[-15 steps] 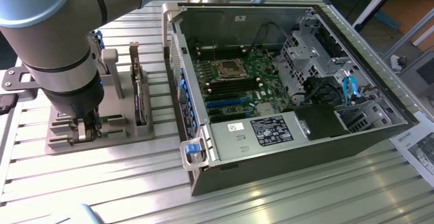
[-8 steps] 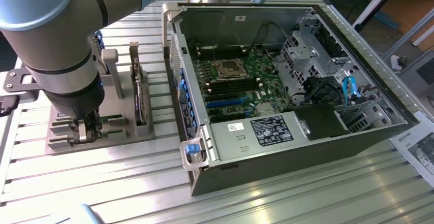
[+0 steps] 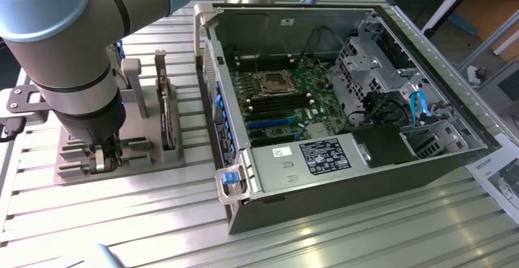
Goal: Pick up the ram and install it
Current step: 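Pick up the ram and move it above insertion slot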
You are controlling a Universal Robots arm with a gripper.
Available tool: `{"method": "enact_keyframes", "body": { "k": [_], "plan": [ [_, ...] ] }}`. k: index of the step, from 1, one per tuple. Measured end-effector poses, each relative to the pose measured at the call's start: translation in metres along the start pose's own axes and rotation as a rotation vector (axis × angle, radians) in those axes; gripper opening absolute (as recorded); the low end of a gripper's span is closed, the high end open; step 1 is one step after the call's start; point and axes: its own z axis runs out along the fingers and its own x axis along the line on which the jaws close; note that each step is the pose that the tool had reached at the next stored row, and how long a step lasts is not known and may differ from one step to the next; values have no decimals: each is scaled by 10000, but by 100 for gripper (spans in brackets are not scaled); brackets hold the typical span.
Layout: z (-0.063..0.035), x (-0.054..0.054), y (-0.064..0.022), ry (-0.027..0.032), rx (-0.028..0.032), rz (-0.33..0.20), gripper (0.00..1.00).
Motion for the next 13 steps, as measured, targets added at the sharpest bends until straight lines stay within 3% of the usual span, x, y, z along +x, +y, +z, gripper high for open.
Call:
{"method": "enact_keyframes", "body": {
  "k": [13],
  "plan": [
    [3, -4, 0, 0, 2, -45, 25]
  ]
}}
